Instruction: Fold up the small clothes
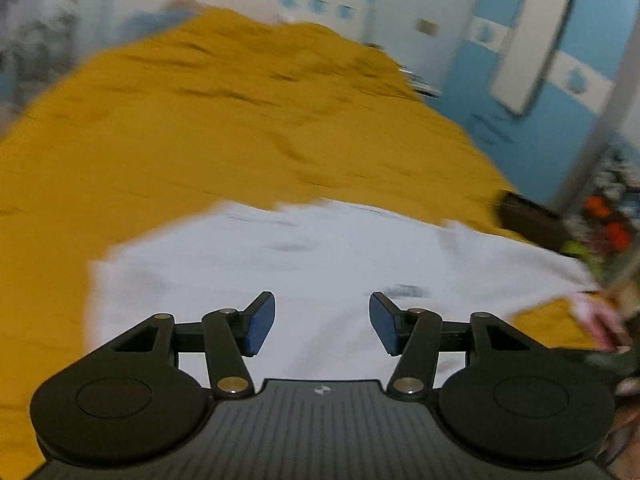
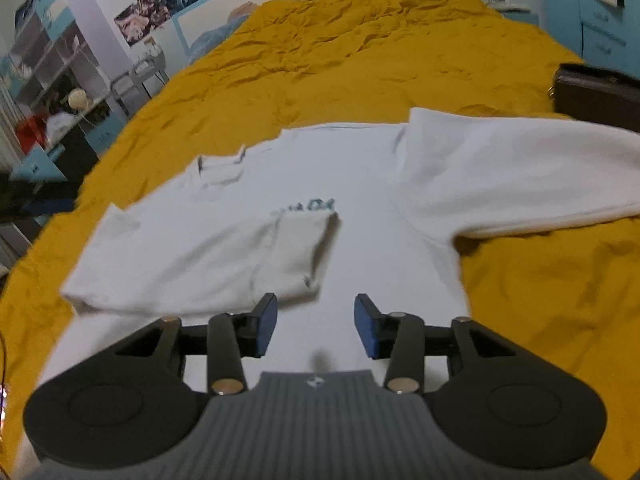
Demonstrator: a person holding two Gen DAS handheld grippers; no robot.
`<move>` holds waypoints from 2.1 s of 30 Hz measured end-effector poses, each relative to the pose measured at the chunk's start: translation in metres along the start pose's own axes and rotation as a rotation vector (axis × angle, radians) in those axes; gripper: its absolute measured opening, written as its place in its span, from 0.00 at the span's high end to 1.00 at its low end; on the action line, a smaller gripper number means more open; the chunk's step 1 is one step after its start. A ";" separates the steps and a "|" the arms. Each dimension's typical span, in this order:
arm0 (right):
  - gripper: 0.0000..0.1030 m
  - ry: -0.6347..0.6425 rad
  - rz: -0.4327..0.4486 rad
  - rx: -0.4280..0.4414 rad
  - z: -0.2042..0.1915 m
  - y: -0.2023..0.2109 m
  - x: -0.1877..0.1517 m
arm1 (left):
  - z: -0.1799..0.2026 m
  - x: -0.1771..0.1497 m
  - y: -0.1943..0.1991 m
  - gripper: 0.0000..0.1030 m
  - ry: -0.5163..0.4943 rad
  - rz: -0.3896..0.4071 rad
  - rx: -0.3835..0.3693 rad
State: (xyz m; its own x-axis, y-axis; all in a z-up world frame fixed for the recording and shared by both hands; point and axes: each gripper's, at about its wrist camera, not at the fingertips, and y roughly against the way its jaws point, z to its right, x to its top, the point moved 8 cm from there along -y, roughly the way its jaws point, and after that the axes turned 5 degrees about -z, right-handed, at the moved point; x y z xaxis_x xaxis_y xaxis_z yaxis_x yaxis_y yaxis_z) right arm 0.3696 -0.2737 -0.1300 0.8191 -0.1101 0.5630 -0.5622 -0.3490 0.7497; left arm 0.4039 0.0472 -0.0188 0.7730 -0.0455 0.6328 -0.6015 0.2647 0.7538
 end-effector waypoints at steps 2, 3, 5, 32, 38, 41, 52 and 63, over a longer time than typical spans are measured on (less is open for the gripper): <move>0.62 -0.019 -0.003 0.015 -0.002 -0.008 0.010 | -0.034 0.003 0.014 0.38 0.020 0.012 0.065; 0.62 -0.029 -0.008 0.022 -0.001 -0.014 0.015 | -0.047 0.006 0.016 0.38 0.037 0.017 0.090; 0.62 -0.064 -0.028 0.036 0.001 -0.029 0.026 | -0.075 0.002 0.017 0.38 0.080 0.026 0.124; 1.00 0.052 0.151 0.048 -0.061 -0.003 0.147 | -0.179 -0.073 -0.034 0.38 0.399 0.022 0.129; 1.00 -0.066 0.008 -0.075 0.008 -0.050 0.132 | -0.173 -0.075 -0.045 0.38 0.439 0.006 0.092; 1.00 -0.140 -0.061 -0.102 0.040 -0.084 0.106 | -0.167 -0.073 -0.055 0.38 0.476 0.002 0.055; 0.81 -0.214 -0.026 -0.069 0.076 -0.090 0.091 | -0.167 -0.084 -0.102 0.68 0.603 -0.025 0.048; 1.00 -0.152 0.093 -0.014 0.046 -0.060 0.086 | -0.157 -0.073 -0.081 0.97 0.507 0.060 0.130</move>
State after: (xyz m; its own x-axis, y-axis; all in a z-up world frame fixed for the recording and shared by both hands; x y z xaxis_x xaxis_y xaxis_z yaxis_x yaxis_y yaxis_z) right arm 0.4796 -0.3054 -0.1427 0.7705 -0.2813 0.5720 -0.6372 -0.3175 0.7022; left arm 0.4281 0.1806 -0.1541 0.7175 0.4465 0.5347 -0.6429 0.1289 0.7550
